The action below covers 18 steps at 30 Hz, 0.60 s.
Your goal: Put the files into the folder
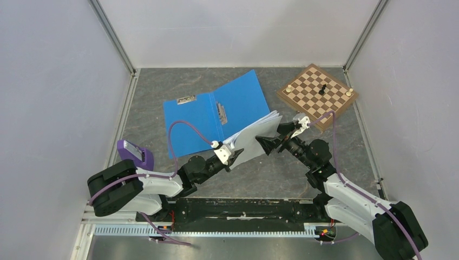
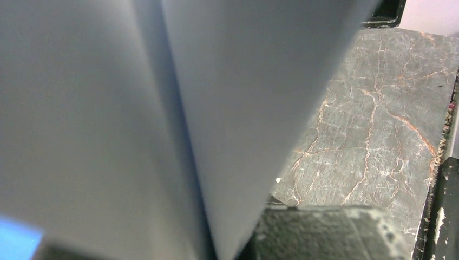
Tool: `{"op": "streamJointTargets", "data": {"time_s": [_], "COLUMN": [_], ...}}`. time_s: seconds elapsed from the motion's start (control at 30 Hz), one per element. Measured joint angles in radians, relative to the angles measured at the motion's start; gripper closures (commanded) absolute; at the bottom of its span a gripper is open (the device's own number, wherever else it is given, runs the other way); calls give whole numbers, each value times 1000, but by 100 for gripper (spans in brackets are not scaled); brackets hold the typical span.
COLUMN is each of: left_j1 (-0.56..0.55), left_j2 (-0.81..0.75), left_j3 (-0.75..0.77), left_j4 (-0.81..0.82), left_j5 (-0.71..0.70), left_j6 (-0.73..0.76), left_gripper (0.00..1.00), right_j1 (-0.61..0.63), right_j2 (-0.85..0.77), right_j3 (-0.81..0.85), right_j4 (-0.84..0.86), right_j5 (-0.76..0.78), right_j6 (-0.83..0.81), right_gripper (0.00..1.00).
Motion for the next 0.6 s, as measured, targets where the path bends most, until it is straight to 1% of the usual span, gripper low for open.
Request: {"op": "streamJointTargets", "data": {"time_s": [0.23,0.3,0.4,0.5,0.6], "left_j1": [0,0,8,35,73], "left_j2": [-3,-28,-111,-211,-305], "left_j3": [2,13,82,222,340], "left_j4": [-7,-53,-228,-460,-639], "left_j5": [0,0,21,68,116], "left_j6": [-11,-19,-22,-21,-21], "left_gripper": [98,98,98,98,98], "right_j1": [0,0,0,-11,-45], "right_j2": [-1,-9,-36,-66,-87], "right_j3": [0,5,55,139,226], "right_j4": [-9,-38,-126,-187,-211], "right_j5": [0,0,-2,-13,-69], "right_j6": [-5,-18,-60,-102,-125], "right_gripper": [2,2,2,2,2]}}
